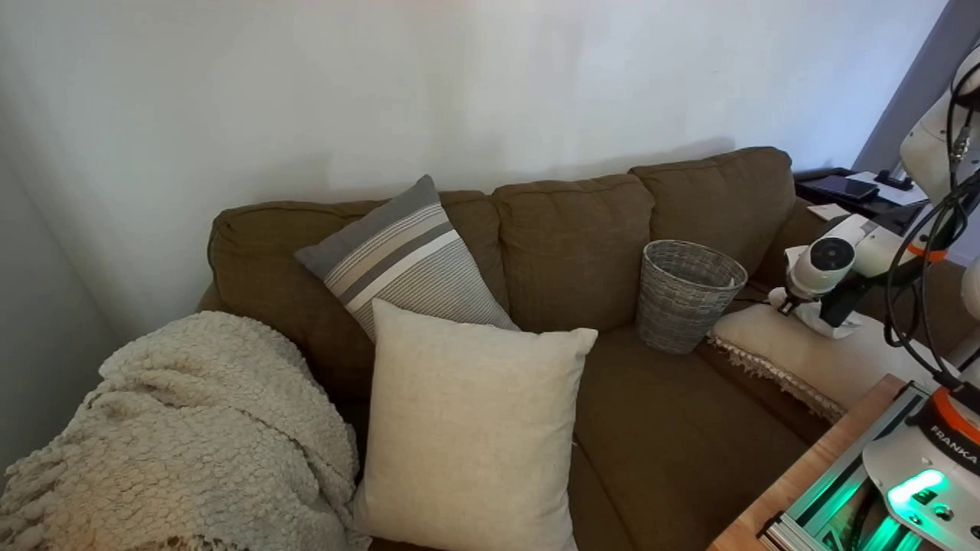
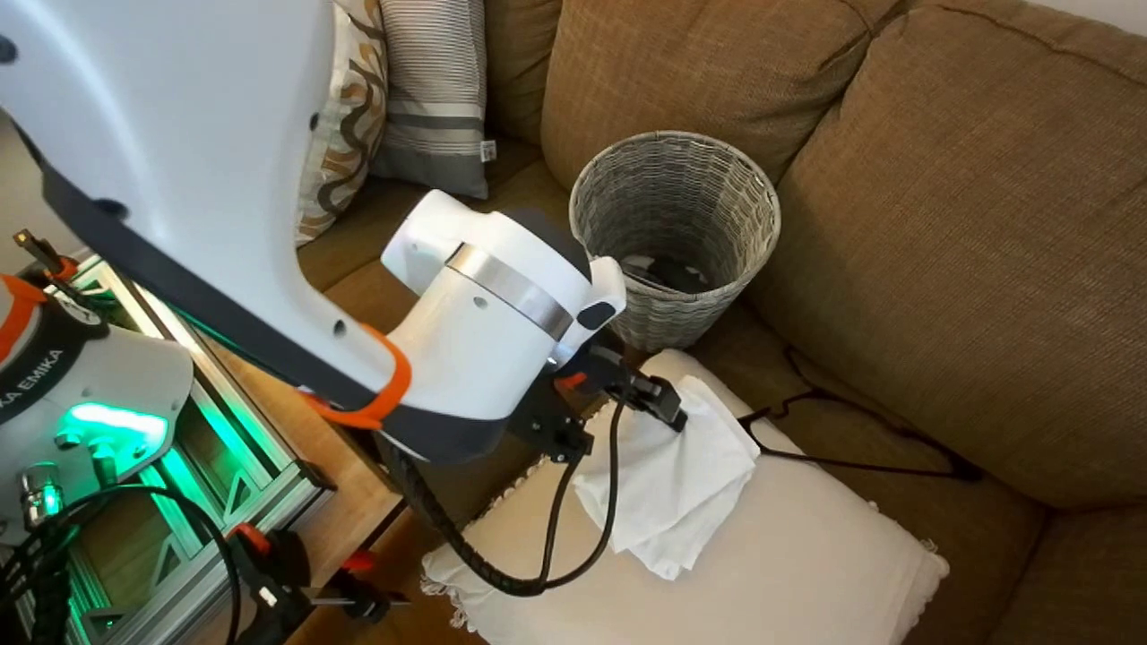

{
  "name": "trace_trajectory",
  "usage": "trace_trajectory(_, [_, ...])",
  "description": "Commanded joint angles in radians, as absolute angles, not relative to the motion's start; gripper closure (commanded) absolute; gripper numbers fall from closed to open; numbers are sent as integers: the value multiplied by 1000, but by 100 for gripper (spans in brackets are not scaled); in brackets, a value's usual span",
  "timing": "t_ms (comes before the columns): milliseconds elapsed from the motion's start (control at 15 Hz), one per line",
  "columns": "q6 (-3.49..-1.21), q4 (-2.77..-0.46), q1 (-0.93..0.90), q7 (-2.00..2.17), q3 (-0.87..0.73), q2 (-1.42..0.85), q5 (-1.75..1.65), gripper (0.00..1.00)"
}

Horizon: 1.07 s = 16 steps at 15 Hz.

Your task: Put the white towel in the basket

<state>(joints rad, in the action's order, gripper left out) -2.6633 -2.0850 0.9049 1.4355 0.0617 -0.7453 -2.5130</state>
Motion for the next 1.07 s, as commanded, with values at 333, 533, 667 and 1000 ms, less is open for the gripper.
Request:
trace_trajectory(333, [-2635,-2250,901,1457,39,-584,-2511,95])
trace_trajectory(533, [-2612,-2278,959,1485,177,-450,-2513,96])
trace_trajectory(667, [-2681,-2265,991,1530,264,-380,-2513,96])
trace_trajectory(1000, [-2853,-2129,1052,1718,426,-289,-2515,96])
